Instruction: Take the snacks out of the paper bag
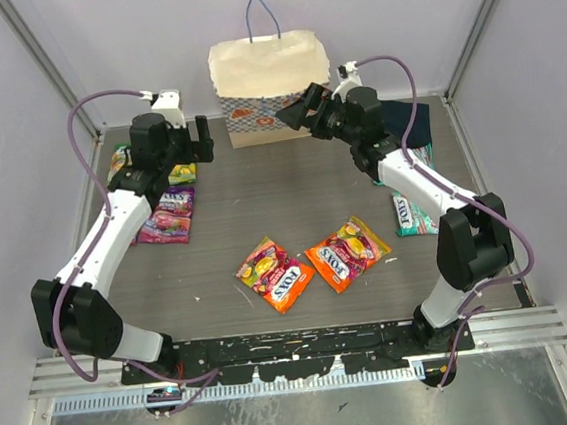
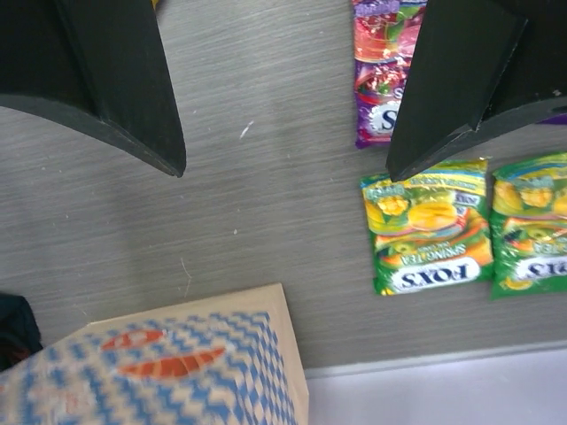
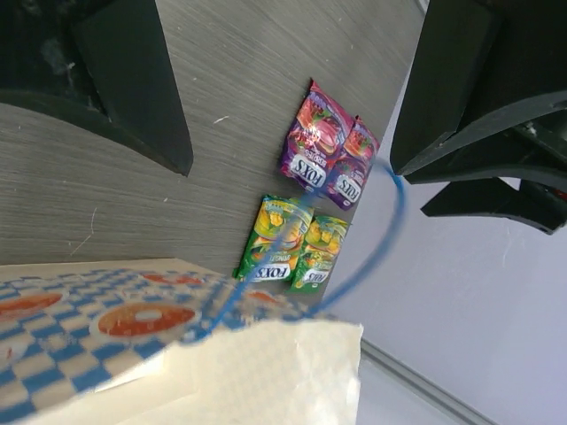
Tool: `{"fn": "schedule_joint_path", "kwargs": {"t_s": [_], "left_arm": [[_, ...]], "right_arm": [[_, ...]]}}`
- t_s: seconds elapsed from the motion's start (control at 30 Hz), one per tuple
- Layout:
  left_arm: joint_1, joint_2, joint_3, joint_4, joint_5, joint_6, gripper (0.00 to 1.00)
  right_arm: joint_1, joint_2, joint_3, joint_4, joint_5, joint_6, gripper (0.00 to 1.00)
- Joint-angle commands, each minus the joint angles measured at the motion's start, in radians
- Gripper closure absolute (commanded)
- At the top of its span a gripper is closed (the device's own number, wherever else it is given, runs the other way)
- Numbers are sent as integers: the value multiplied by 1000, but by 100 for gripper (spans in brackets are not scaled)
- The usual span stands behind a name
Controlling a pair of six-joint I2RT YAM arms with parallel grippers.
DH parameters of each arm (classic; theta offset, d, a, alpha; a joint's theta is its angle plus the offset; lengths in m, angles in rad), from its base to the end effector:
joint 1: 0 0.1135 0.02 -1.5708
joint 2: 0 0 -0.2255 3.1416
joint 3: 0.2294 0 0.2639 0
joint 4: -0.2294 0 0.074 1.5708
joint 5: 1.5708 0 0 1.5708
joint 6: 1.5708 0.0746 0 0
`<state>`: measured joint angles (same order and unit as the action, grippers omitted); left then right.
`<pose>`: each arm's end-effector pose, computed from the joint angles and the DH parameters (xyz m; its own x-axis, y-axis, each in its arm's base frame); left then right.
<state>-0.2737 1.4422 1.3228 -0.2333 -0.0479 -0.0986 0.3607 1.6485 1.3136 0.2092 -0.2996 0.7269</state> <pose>0.3791 -0.1027 0.3148 -0.3533 -0.0029 -0.9355 0.1929 0.9783 -0.0759 0.4077 0.1773 0.2923 -0.4938 0.4924 -0.7168 -0.3787 0.6202 0.6870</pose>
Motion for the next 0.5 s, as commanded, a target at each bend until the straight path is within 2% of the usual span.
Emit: {"fn": "schedule_joint_path", "kwargs": {"t_s": [0.0, 0.17, 0.33, 0.47], "left_arm": [[-4, -28, -77, 125, 59, -48, 2], [-12, -21, -123, 175, 57, -57, 2], [-12, 14, -135, 218, 40, -61, 2], [-12, 92, -144, 294, -3, -24, 2]], "right_arm": [[-1, -68, 11, -7, -10, -16, 0], [-14, -146, -75, -7, 88, -14, 0], [-81, -142, -146, 31, 80, 28, 0], [-120, -109, -201, 57, 140, -48, 0]]}}
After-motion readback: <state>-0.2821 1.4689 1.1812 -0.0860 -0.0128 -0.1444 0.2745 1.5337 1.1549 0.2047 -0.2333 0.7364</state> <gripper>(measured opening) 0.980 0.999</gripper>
